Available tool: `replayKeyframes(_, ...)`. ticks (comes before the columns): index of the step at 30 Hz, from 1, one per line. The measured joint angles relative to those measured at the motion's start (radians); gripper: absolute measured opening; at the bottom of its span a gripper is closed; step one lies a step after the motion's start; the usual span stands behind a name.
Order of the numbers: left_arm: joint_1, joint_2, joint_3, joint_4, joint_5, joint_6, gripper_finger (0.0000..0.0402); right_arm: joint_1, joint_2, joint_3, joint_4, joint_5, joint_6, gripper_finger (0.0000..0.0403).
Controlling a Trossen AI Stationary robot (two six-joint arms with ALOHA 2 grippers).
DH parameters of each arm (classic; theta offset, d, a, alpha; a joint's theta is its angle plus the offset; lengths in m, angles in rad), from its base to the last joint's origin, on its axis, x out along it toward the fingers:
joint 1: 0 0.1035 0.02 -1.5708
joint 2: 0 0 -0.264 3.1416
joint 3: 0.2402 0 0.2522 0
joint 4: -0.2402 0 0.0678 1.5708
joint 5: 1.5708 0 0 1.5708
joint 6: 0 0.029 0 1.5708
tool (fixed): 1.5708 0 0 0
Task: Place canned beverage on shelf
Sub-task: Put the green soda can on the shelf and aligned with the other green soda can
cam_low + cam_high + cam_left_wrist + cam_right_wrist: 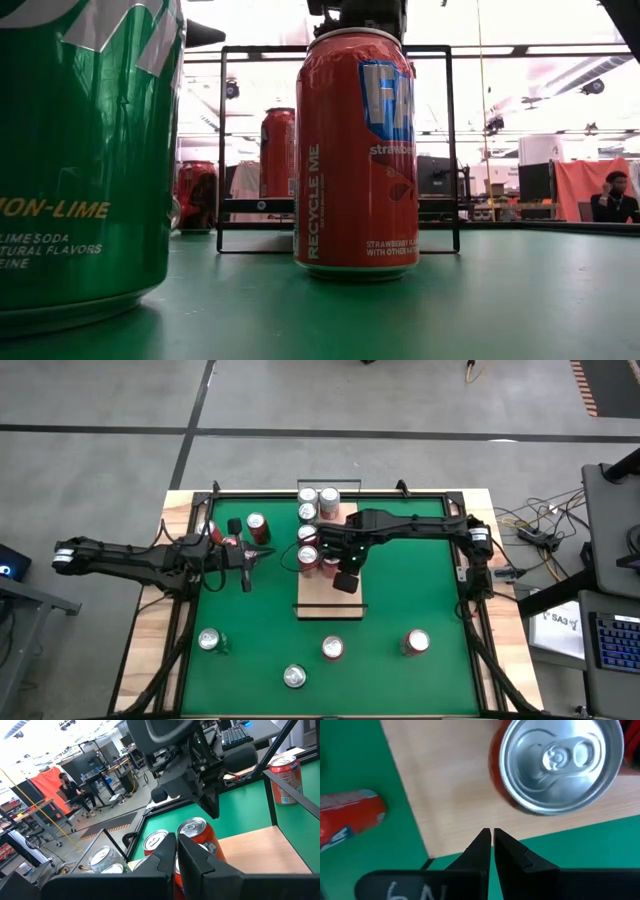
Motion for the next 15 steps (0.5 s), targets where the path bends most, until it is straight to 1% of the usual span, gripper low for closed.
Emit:
replayKeyframes(6, 0.0, 0.001, 0.0, 0.046, 0.0, -0.006, 0.0, 0.022, -0.061, 0.0, 0.002, 0.006, 0.03, 0.0012)
replayKeyframes(11, -0.003, 0.01, 0.027, 0.064, 0.002, -0.033, 0.0, 0.065, -0.13, 0.0, 0.005, 0.092, 0.035, 0.0012)
replayKeyframes(15, -0.045, 0.059, 0.074, 0.061, 0.002, -0.077, 0.0, 0.132, -0.193, 0.0, 0.013, 0.156, 0.031, 0.0012)
